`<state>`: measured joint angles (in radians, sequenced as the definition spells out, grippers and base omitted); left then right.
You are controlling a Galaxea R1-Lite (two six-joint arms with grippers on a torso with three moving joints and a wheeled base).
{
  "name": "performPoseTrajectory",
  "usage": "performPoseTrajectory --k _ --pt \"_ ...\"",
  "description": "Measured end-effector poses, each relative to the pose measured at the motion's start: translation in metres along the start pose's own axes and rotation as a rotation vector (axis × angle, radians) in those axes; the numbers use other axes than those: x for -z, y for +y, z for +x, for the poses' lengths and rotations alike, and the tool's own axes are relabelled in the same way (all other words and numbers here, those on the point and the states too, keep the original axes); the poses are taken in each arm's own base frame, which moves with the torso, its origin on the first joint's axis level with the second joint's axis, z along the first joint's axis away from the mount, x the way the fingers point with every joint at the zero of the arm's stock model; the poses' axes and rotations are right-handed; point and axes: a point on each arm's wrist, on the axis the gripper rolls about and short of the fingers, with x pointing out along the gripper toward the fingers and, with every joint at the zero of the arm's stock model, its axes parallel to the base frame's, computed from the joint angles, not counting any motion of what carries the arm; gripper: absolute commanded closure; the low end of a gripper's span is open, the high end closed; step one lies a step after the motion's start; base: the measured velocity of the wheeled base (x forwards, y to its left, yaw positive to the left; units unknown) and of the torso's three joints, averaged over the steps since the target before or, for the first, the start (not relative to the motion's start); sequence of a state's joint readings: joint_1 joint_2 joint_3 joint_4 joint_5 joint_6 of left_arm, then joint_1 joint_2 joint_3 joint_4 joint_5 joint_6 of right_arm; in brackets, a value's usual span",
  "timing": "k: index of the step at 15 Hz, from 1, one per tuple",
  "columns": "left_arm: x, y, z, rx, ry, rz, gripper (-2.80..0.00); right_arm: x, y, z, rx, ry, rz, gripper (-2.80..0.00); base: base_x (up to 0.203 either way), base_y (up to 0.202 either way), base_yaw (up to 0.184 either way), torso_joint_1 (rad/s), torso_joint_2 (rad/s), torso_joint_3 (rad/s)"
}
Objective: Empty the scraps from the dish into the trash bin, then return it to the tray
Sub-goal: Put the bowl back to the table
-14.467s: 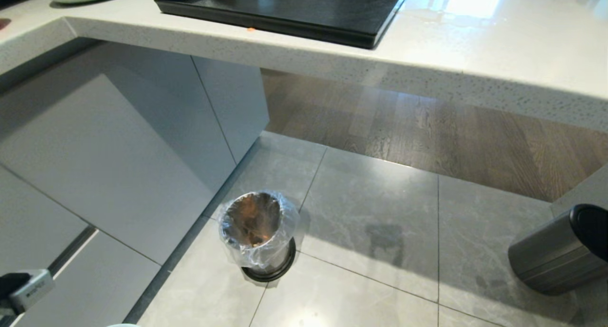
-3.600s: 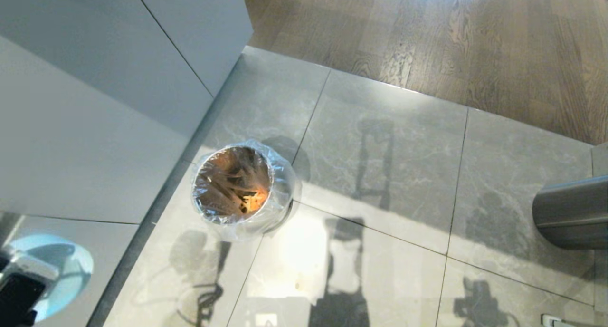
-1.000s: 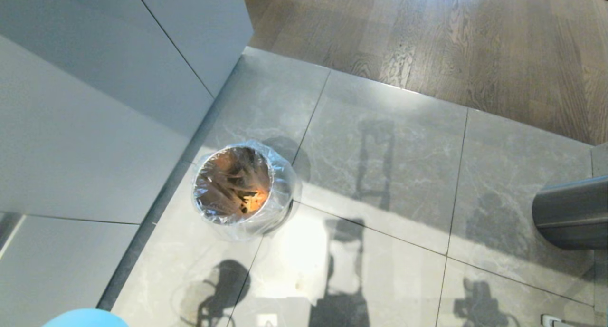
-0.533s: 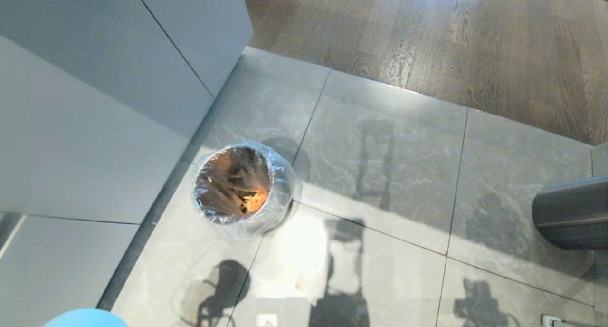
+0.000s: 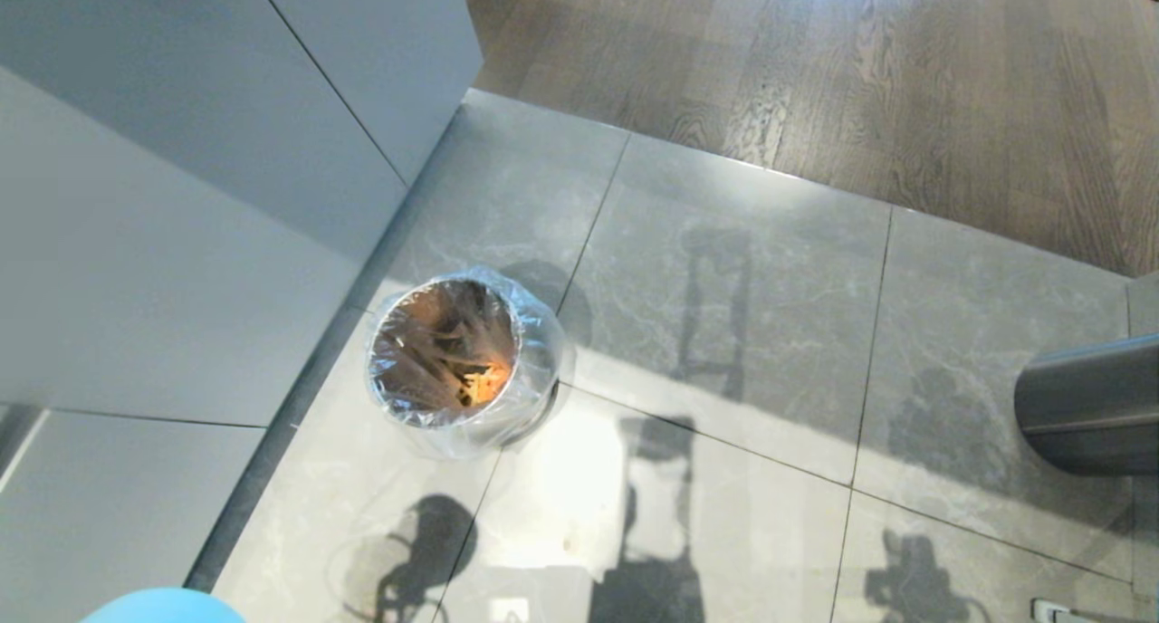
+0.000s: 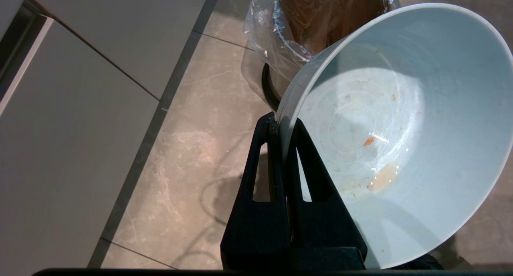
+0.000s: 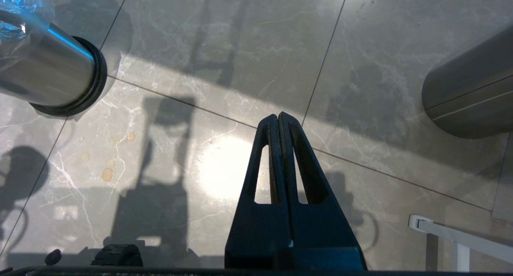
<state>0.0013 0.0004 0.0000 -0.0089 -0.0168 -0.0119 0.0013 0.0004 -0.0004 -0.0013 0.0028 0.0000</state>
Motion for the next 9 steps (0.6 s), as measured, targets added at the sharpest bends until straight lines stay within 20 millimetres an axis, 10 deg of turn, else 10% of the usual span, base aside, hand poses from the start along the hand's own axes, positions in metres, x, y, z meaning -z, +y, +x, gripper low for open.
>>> performPoseTrajectory --k 9 --pt "0.0000 0.0000 0.0000 0.000 0.000 0.000 0.00 -0.0001 0.0000 0.0000 0.000 0.000 0.000 0.00 0.000 0.000 0.000 0.002 0.00 0.062"
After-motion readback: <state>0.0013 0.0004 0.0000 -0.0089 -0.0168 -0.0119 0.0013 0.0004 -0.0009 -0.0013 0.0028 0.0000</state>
